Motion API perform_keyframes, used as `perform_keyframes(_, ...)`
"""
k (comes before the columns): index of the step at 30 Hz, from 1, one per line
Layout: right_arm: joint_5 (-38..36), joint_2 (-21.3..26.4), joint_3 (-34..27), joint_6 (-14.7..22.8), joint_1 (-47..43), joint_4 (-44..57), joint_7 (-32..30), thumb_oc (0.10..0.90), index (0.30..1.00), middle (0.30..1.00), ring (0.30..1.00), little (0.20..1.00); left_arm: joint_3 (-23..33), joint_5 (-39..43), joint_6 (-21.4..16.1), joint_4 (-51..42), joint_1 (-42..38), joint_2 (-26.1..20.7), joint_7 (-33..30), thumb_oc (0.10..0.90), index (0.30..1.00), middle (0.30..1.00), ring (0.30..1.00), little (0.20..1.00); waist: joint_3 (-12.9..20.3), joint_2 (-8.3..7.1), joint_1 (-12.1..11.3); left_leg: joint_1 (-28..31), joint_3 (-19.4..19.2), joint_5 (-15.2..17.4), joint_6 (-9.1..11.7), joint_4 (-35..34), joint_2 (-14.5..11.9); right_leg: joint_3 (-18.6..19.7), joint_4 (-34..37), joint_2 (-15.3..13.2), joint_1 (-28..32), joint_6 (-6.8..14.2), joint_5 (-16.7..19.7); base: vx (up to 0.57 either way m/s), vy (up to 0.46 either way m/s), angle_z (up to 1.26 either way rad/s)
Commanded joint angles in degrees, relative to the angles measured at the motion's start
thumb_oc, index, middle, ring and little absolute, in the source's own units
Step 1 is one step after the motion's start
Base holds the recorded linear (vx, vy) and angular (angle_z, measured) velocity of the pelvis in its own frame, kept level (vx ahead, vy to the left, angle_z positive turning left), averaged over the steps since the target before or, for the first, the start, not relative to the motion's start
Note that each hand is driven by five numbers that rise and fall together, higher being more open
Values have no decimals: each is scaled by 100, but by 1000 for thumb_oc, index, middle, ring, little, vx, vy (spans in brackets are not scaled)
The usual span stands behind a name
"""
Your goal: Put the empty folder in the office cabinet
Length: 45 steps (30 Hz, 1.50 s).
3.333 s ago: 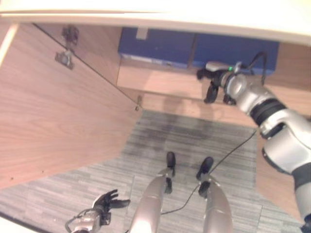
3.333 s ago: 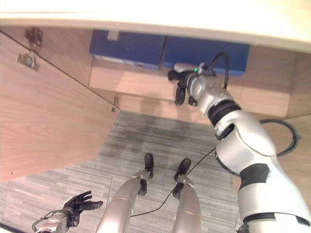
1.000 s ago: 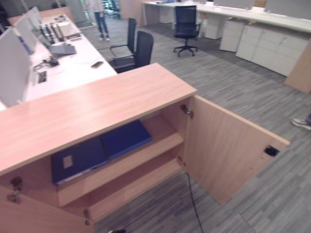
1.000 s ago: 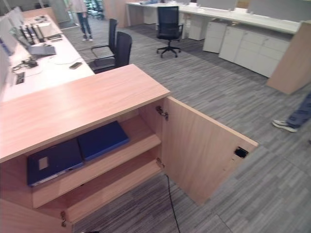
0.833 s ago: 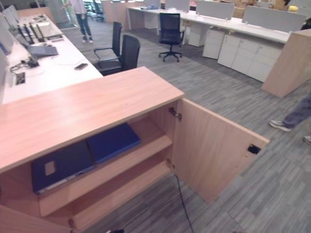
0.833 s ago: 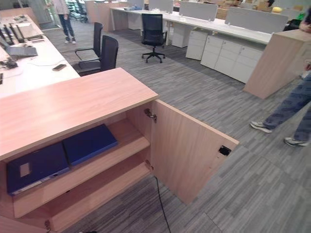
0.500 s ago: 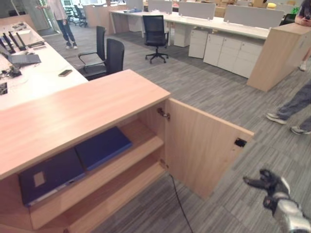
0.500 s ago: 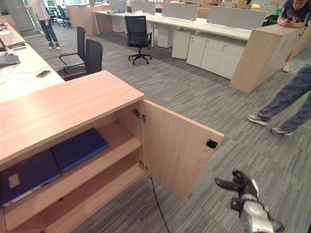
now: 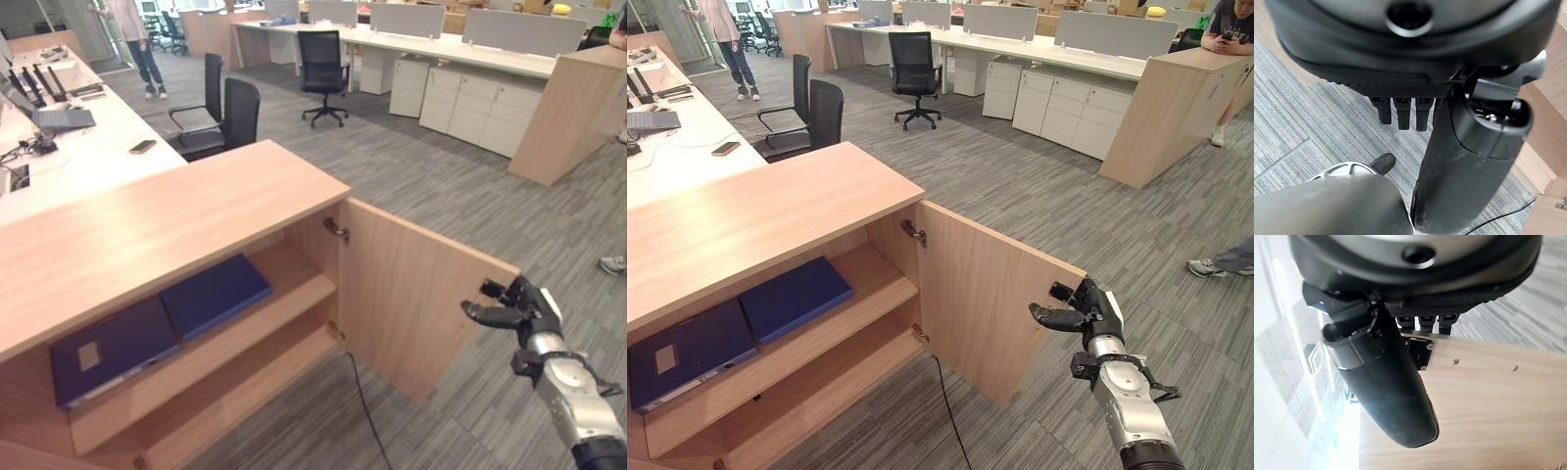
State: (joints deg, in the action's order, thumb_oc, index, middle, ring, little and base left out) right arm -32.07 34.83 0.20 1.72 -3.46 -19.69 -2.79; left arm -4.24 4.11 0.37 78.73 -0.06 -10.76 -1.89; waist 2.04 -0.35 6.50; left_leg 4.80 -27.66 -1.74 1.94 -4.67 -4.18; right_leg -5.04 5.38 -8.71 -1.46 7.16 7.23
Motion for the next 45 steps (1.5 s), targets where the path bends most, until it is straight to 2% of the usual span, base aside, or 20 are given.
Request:
perform_keyframes(1, -1206, 4, 516, 640, -916, 1316, 1255, 800, 900, 900, 900, 900, 56, -85, 5, 317, -131, -68, 28, 800, 900, 900, 900, 900, 126, -106, -164, -105, 805, 290, 104, -33, -27, -373, -138, 316, 188, 63, -638, 0, 0, 0)
perform_keyframes(4, -1608, -279, 828, 623, -826, 1555, 1475, 800, 900, 900, 900, 900, 37, -118, 15, 317, -102, -40, 74, 800, 900, 900, 900, 900, 138, -100, -184, -106, 809, 285, 112, -33, -25, -383, -135, 320, 201, 56, -638, 0, 0, 0)
perform_keyframes(7, -2019, -710, 1747, 353, -645, 2037, 1844, 800, 900, 900, 900, 900, 13, -173, 17, 288, -90, -27, 102, 800, 900, 900, 900, 900, 138, -96, -229, -112, 815, 266, 126, -33, -31, -384, -145, 319, 199, 35, -635, -1, 3, -7)
perform_keyframes(8, -2086, -815, 2073, 211, -602, 2206, 1965, 800, 900, 900, 900, 900, -8, -196, 16, 273, -91, -17, 106, 800, 900, 900, 900, 900, 143, -97, -238, -111, 820, 267, 130, -33, -32, -392, -144, 317, 201, 32, -634, 0, 7, -13)
perform_keyframes(9, -2273, -1046, 2590, -81, -539, 2372, 2122, 800, 900, 900, 900, 900, -59, -208, 5, 256, -121, 2, 96, 800, 900, 900, 900, 900, 157, -98, -259, -126, 822, 259, 134, -33, -34, -398, -147, 312, 182, 19, -623, -1, 9, -14)
perform_keyframes(10, -2460, -1166, 2945, -181, -523, 2411, 2239, 800, 900, 900, 900, 900, -97, -202, -11, 215, -142, 20, 76, 800, 900, 900, 900, 900, 148, -98, -274, -128, 828, 256, 137, -33, -32, -404, -153, 309, 178, 15, -623, -3, 15, -24)
perform_keyframes(14, -2827, -1594, 3765, -419, -530, 2202, 2362, 800, 900, 900, 900, 900, -234, -173, -62, 103, -218, 85, -79, 800, 900, 900, 900, 900, 114, -91, -330, -120, 883, 263, 139, -33, -17, -450, -143, 281, 209, 3, -626, -7, 21, -48)
perform_keyframes(16, -3166, -1877, 4089, -464, -443, 1689, 2358, 800, 900, 900, 900, 900, -340, -158, -84, 68, -258, 135, -154, 800, 900, 900, 900, 900, 115, -85, -365, -145, 914, 255, 147, -33, -7, -485, -144, 269, 207, -6, -639, -3, 41, -25)
perform_keyframes(17, -3102, -1813, 4146, -434, -474, 1723, 2372, 800, 900, 900, 900, 900, -381, -151, -83, 58, -259, 145, -162, 800, 900, 900, 900, 900, 93, -86, -376, -137, 941, 263, 148, -33, 4, -502, -147, 263, 233, -2, -649, -2, 45, 24)
perform_keyframes(28, -3119, -1634, 4274, -850, -53, 1433, 2721, 800, 900, 900, 900, 900, -501, -172, -173, 149, -230, 156, -53, 800, 900, 900, 900, 900, 87, -59, -492, -249, 1129, 275, 114, -33, 116, -689, -180, 125, 223, 55, -625, 6, 46, 42)
perform_keyframes(35, -2736, -1350, 4144, -857, 55, 1246, 2921, 800, 900, 900, 900, 900, -553, -94, -234, 138, -211, 167, 66, 800, 900, 900, 900, 900, 66, -4, -573, -307, 1330, 305, 30, -33, 278, -812, -343, -46, 226, 123, -665, 7, 83, 9)
perform_keyframes(37, -2216, -1108, 3951, -704, 84, 1060, 2890, 800, 900, 900, 900, 900, -664, -115, -250, 84, -225, 168, 159, 800, 900, 900, 900, 900, 12, 54, -615, -304, 1507, 322, -40, -33, 396, -920, -713, -209, 189, 139, -780, 11, 131, 35)
perform_keyframes(38, -1676, -954, 3774, -662, 98, 864, 2837, 800, 900, 900, 900, 900, -731, -132, -232, 62, -233, 146, 236, 800, 900, 900, 900, 900, -39, 102, -642, -298, 1667, 320, -90, -33, 474, -1010, -1051, -334, 139, 123, -899, 12, 98, 57)
perform_keyframes(41, -1445, -933, 3640, -660, 116, 654, 2788, 800, 900, 900, 900, 900, -773, -123, -224, 36, -253, 132, 279, 800, 900, 900, 900, 900, -77, 116, -648, -302, 1794, 310, -108, -33, 519, -1014, -1220, -392, 128, 114, -949, -1, 30, 53)
perform_keyframes(42, -944, -931, 3300, -575, 225, 257, 2613, 800, 900, 900, 900, 900, -871, -125, -227, -20, -288, 98, 301, 800, 900, 900, 900, 900, -135, 121, -596, -335, 2093, 268, -123, -33, 561, -640, -1418, -391, 42, 136, -911, -11, -15, 54)
perform_keyframes(43, -943, -932, 3300, -575, 224, 256, 2613, 800, 900, 900, 900, 900, -871, -125, -227, -20, -290, 98, 301, 800, 900, 900, 900, 900, -122, 124, -600, -353, 2091, 262, -123, -33, 558, -639, -1407, -387, 27, 134, -898, 6, -65, 72)
perform_keyframes(45, -144, -1206, 2747, -381, 316, -1185, 2068, 800, 900, 900, 900, 900, -955, -13, -247, -37, -327, 78, 277, 800, 900, 900, 900, 900, -147, 129, -479, -466, 2629, 170, -96, -33, 539, 610, -1375, -24, -184, 145, -1048, 24, -139, 99)
